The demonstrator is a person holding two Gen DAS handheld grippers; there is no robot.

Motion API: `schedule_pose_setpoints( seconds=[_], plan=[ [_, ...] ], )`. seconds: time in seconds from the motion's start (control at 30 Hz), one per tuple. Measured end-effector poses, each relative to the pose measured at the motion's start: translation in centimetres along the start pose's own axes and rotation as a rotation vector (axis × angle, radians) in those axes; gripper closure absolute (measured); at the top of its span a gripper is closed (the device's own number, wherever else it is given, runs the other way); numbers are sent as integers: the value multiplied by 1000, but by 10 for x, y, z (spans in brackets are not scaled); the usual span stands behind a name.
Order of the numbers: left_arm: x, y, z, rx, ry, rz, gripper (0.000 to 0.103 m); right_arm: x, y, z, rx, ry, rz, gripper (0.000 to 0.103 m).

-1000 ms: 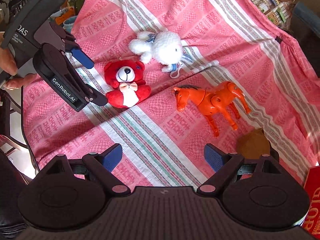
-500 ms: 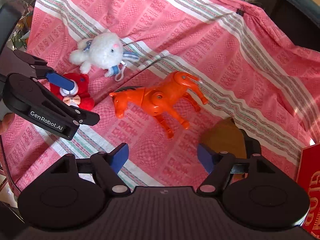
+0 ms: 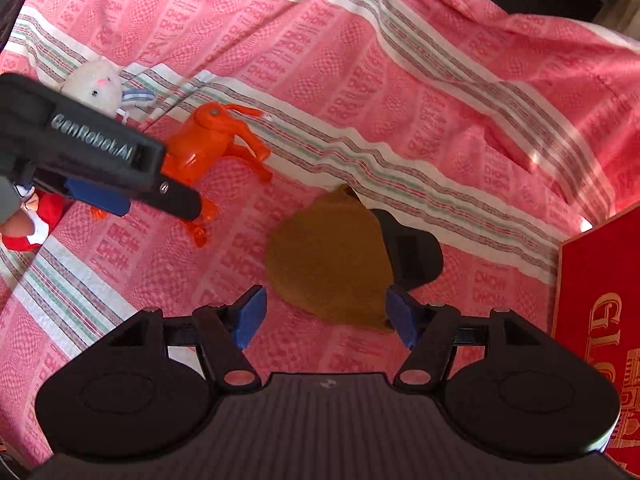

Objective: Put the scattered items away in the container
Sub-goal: 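Move the left gripper to the orange toy horse's leg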

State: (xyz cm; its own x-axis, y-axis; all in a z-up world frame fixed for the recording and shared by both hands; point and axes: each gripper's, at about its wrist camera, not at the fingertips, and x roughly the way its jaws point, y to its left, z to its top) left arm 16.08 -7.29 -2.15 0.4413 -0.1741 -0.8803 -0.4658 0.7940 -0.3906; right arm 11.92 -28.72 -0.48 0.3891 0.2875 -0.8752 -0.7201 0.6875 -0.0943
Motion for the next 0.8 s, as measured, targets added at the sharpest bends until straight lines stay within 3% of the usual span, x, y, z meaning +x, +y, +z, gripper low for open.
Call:
schedule_pose_setpoints(
  seconds=[0.07,0.17,0.23,0.63,0.8],
  plan=[
    [9,-6,1,-37,-5,23,17,1,-5,-6,-2,5,-1,32],
    [21,-12,-1,-55,-19,65,26,2,-11,-9,-2,4,4,32],
    [25,-12,-2,-36,-13,74,50,1,-14,-7,-2,-4,11,32],
    [3,17,-13,136,-30,133,61,14,7,29,-26,-68,140,33],
    [-1,32,-8,141,-23,160,62,23,21,44,-9,-66,191,37]
  ],
)
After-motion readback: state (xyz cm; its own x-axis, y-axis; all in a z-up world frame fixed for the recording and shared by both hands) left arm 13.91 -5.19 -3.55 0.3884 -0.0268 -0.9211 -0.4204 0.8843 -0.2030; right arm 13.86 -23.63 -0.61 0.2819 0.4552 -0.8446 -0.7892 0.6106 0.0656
